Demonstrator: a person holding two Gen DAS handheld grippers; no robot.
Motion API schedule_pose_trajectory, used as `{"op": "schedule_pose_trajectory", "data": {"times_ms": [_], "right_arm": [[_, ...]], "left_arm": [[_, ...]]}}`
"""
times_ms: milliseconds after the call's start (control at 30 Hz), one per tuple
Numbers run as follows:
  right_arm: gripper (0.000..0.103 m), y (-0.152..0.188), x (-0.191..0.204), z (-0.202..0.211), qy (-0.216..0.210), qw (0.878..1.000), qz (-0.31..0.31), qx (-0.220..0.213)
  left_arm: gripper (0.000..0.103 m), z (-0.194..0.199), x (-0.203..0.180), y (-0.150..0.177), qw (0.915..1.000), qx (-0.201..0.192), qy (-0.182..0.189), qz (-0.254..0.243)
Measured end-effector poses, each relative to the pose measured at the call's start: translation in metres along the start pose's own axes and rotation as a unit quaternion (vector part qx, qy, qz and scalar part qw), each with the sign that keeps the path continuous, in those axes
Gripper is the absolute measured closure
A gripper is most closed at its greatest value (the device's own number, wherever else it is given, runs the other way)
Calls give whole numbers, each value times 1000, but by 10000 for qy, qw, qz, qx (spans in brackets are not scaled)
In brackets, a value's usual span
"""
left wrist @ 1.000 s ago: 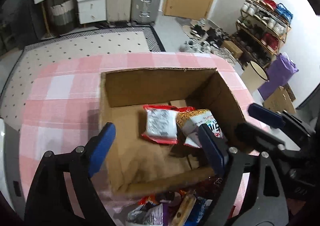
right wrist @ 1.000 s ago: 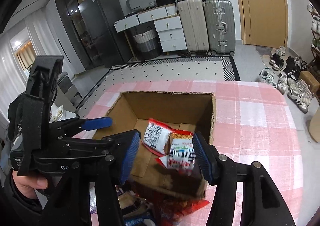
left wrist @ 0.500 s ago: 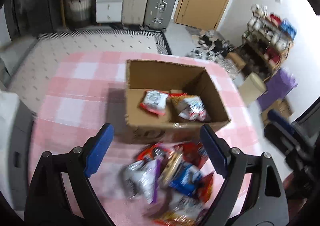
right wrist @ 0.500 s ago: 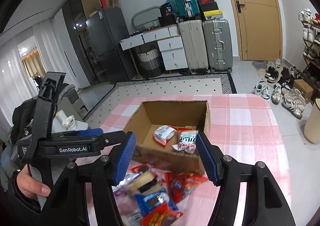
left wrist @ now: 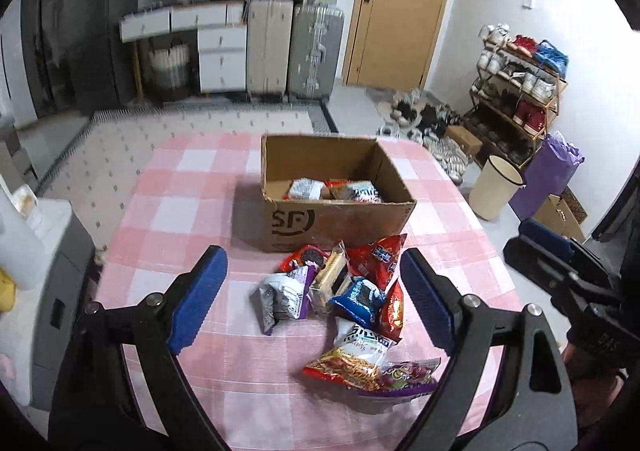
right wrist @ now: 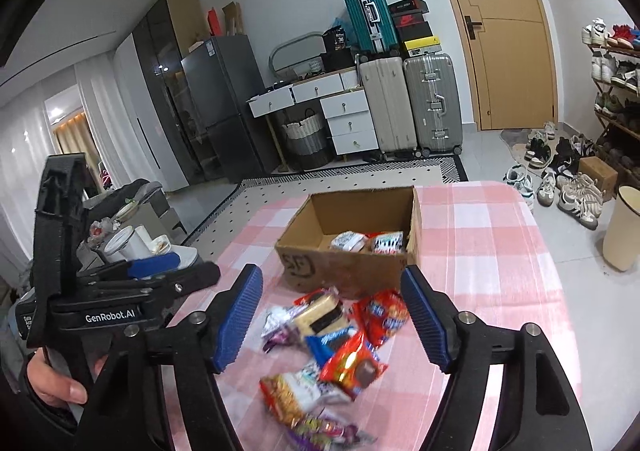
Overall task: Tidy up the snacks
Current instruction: 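Withdraw both grippers from the box back toward the snack pile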
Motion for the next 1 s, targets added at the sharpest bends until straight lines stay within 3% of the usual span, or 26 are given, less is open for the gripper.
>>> {"op": "schedule_pose_trajectory", "data": {"times_ms": [67, 167, 233, 367, 567, 867, 1000], "right_arm": [[29, 12, 6, 12, -47, 10000, 35, 35], [29, 29, 18, 30, -145, 9999, 51, -2], [29, 38, 26, 43, -175, 9998, 115, -68], [14, 51, 34, 70, -199, 9992, 162, -291], [5, 71, 33, 93, -107, 9984, 286, -469], [4, 117, 15, 55, -142, 9995, 215, 198], [4, 141, 19, 33, -215, 9983, 285, 453]], "left_arm": [[15, 24, -9, 2, 9986, -457, -97, -241], [0, 45, -26, 9, 9951, -692, -242, -662], [0, 60, -36, 15, 9923, -838, -340, -850], [0, 85, -48, 28, 9909, -1010, -279, -845], [0, 84, -44, 50, 9934, -887, -241, -682], [0, 32, -28, 84, 9980, -389, 119, -480], [0, 12, -13, 99, 9990, -254, 42, -358]]}}
Point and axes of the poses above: each gripper's, at about its wrist camera, not at the fingertips, and z roughly against the way its jaws point, x to its left, y to its underside, the point moved 10 cm from there along -z, roughly the way its jaws point, and after that the axes turned 13 degrees about y, right-handed, at the moved point
